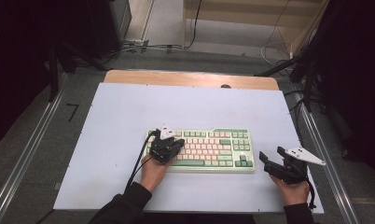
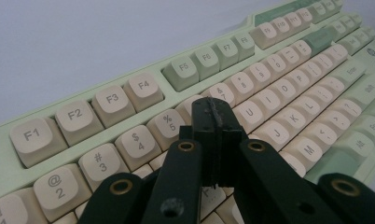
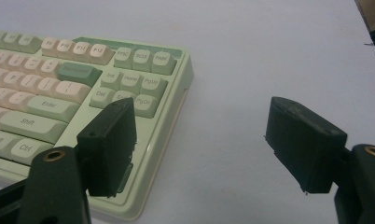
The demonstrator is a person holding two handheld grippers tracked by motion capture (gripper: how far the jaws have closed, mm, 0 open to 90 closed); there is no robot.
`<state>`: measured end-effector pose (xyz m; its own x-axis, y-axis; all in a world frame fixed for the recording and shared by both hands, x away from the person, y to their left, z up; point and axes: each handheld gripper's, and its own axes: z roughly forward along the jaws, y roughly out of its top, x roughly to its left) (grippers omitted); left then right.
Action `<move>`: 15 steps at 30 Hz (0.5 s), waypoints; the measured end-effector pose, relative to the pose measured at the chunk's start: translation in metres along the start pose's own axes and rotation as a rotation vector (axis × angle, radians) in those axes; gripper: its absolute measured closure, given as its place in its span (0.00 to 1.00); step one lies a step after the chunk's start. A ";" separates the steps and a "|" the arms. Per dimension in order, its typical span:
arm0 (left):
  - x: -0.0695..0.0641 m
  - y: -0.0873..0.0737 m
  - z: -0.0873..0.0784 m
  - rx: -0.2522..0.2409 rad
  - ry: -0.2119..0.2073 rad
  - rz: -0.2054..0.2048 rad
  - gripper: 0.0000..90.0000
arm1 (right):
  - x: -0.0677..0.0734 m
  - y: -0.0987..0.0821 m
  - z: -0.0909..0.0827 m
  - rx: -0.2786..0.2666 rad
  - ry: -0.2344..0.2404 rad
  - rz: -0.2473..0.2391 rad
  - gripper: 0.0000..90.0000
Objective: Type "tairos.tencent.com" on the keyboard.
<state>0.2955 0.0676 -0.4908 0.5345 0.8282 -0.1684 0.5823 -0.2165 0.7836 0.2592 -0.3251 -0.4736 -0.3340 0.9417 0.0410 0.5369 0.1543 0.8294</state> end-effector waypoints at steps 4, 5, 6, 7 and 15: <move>0.000 0.000 0.000 0.003 0.002 0.000 1.00 | 0.000 0.000 0.000 0.001 0.001 -0.002 0.25; 0.000 0.000 0.000 0.006 0.002 0.000 1.00 | 0.000 0.000 0.000 0.001 0.001 -0.003 0.25; 0.000 0.000 0.000 0.006 0.002 0.000 1.00 | 0.000 0.000 0.000 0.001 0.001 -0.004 0.25; 0.001 0.000 0.000 0.009 0.000 -0.003 1.00 | 0.000 0.000 0.000 0.002 0.001 -0.006 0.25; -0.001 0.002 -0.003 -0.003 -0.016 0.005 0.98 | 0.000 0.000 0.000 0.002 0.001 -0.005 0.25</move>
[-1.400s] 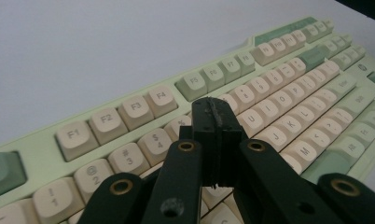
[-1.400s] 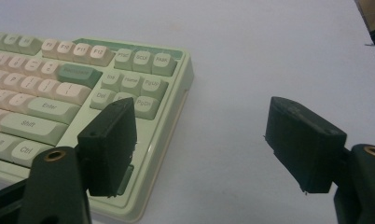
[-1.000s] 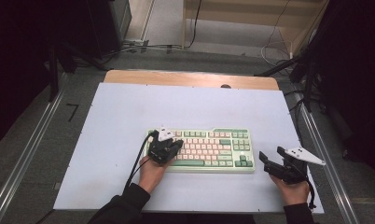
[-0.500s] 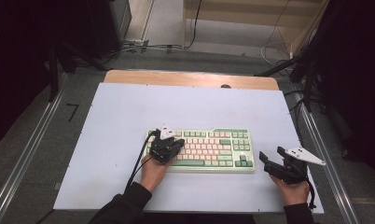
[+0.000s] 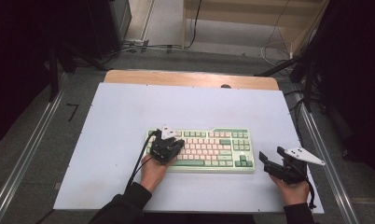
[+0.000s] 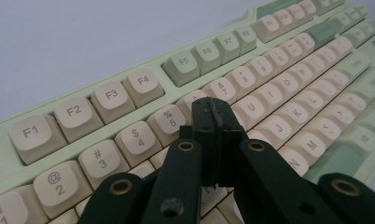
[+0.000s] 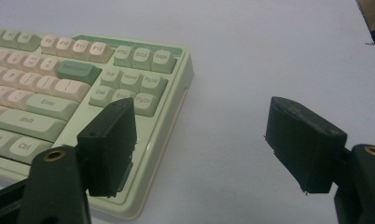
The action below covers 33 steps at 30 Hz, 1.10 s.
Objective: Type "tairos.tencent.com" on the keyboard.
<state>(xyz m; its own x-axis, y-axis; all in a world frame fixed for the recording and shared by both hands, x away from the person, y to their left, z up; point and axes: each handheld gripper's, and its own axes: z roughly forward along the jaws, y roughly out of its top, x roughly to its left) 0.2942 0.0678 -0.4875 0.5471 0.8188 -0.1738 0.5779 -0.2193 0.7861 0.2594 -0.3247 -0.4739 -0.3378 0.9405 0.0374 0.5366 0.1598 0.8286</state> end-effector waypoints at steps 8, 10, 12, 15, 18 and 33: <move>0.001 0.012 -0.024 -0.112 0.030 -0.006 0.31 | -0.001 0.000 -0.001 0.001 0.000 0.002 0.25; 0.005 0.012 -0.026 -0.110 0.037 -0.022 0.27 | 0.000 0.000 -0.001 0.000 0.000 0.002 0.25; 0.009 0.011 -0.029 -0.107 0.045 -0.036 0.26 | -0.001 0.000 -0.001 -0.002 0.000 0.001 0.25; 0.012 0.010 -0.032 -0.110 0.045 -0.045 0.26 | -0.001 0.000 -0.001 0.000 0.000 0.002 0.25; 0.016 0.008 -0.036 -0.110 0.047 -0.056 0.26 | 0.000 0.000 0.000 0.003 0.000 0.001 0.25; 0.028 -0.005 -0.060 -0.103 0.079 -0.057 0.34 | -0.001 -0.001 -0.001 0.005 0.000 -0.001 0.25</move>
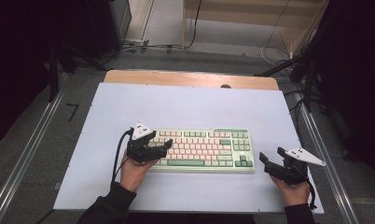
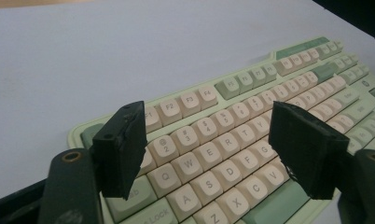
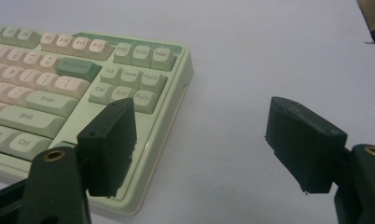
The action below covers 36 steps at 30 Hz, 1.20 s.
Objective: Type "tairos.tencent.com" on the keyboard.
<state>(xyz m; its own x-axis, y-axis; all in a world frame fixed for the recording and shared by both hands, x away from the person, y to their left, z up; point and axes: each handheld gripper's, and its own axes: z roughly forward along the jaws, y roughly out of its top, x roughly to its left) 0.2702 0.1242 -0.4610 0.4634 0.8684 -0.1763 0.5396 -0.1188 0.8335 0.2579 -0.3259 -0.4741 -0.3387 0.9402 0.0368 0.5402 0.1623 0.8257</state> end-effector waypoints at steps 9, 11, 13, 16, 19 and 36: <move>0.007 -0.011 -0.011 0.017 -0.023 0.004 1.00 | 0.001 0.000 0.000 0.000 -0.003 -0.002 0.25; 0.008 -0.013 -0.008 0.044 -0.027 0.004 1.00 | 0.001 0.000 0.000 0.002 -0.003 -0.004 0.25; 0.008 -0.014 -0.006 0.055 -0.031 0.003 1.00 | 0.001 0.000 0.000 -0.001 -0.003 -0.004 0.25; 0.009 -0.017 -0.002 0.080 -0.028 0.000 1.00 | 0.000 0.000 0.000 -0.001 -0.001 -0.002 0.25; 0.010 -0.019 0.001 0.098 -0.024 0.005 1.00 | 0.000 0.000 0.000 -0.001 -0.001 -0.002 0.25; 0.008 -0.019 -0.006 0.000 -0.035 -0.024 0.75 | 0.000 -0.001 0.000 0.000 0.000 -0.006 0.25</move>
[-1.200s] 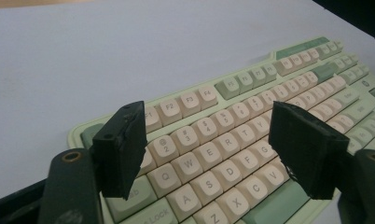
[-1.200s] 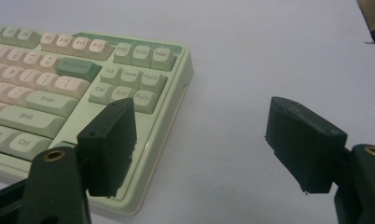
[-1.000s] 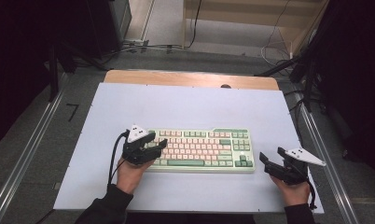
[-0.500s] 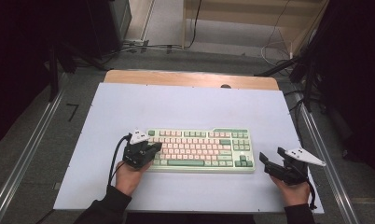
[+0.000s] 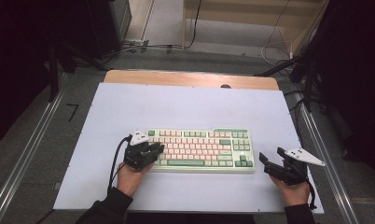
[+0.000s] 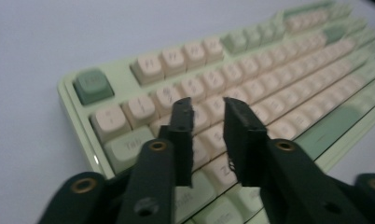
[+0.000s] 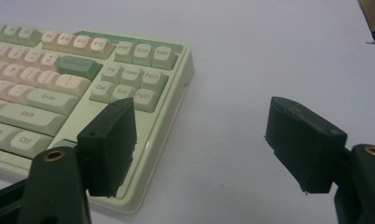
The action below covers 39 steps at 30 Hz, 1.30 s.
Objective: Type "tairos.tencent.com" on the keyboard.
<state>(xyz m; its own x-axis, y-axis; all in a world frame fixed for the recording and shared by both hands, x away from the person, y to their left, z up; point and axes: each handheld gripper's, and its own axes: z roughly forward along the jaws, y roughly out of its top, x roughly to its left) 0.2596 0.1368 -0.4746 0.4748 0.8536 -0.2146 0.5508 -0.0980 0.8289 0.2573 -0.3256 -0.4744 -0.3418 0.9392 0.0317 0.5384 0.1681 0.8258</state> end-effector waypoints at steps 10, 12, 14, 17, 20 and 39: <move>0.004 0.001 -0.007 -0.040 0.048 -0.024 0.36 | 0.002 0.001 0.001 0.000 0.004 -0.007 0.25; 0.004 0.000 -0.006 -0.037 0.051 -0.024 0.36 | 0.002 0.001 0.001 -0.001 0.006 -0.006 0.25; 0.004 0.000 -0.005 -0.031 0.050 -0.022 0.36 | 0.003 0.002 0.002 -0.003 0.012 -0.008 0.26; 0.004 -0.001 -0.003 -0.021 0.054 -0.021 0.36 | 0.008 0.004 0.003 -0.001 0.024 -0.011 0.26; 0.003 -0.001 -0.002 -0.019 0.056 -0.015 0.36 | 0.017 0.008 0.007 -0.001 0.048 -0.022 0.26; 0.002 -0.003 0.001 -0.009 0.058 -0.008 0.38 | 0.111 0.049 0.063 0.058 0.267 -0.118 0.46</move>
<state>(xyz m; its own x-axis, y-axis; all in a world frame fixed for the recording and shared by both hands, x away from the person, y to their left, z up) 0.2595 0.1385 -0.4775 0.4292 0.8827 -0.1912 0.5483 -0.0864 0.8318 0.2944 -0.1947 -0.4660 -0.5915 0.8012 0.0905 0.5230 0.2958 0.7993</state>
